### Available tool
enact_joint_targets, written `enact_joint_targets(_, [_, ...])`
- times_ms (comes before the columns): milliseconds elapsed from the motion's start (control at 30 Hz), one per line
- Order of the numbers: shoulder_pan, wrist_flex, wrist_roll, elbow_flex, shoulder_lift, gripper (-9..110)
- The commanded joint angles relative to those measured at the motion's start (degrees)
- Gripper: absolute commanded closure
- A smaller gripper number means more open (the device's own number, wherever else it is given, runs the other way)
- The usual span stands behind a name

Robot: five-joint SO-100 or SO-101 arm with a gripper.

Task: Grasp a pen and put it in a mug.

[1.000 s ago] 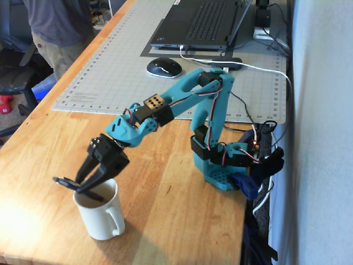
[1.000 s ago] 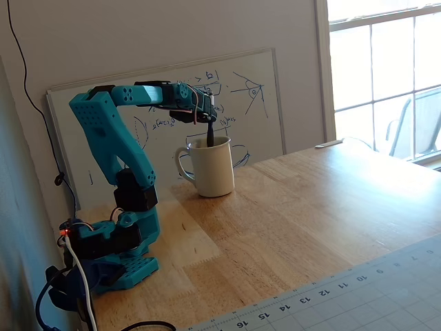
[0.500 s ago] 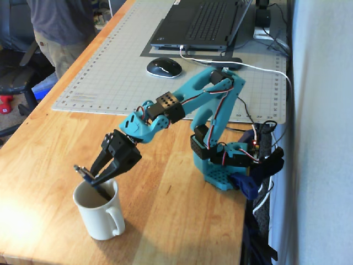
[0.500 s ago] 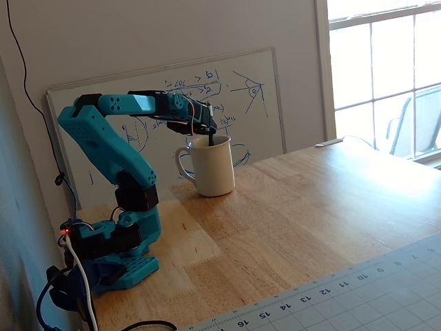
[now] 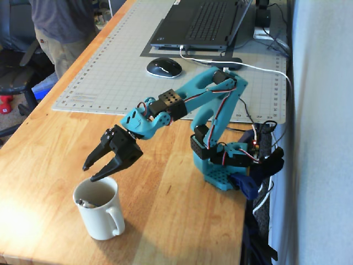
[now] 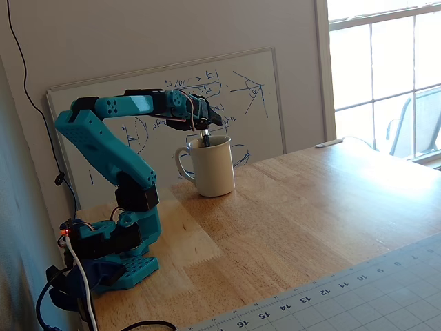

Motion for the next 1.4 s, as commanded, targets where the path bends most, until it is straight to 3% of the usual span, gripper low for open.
enact_joint_targets(0, [4.4, 4.9, -18.5, 1.1, 5.9, 89])
enact_joint_targets(233, [14.3, 18.7, -55.0, 5.9, 16.5, 96])
enact_joint_targets(433, [24.5, 28.3, -70.9, 12.0, 27.8, 99])
enact_joint_targets(1100, [34.5, 51.0, -73.0, 37.4, 63.9, 99])
enact_joint_targets(1367, [34.9, 50.3, -72.2, 40.4, 64.6, 99])
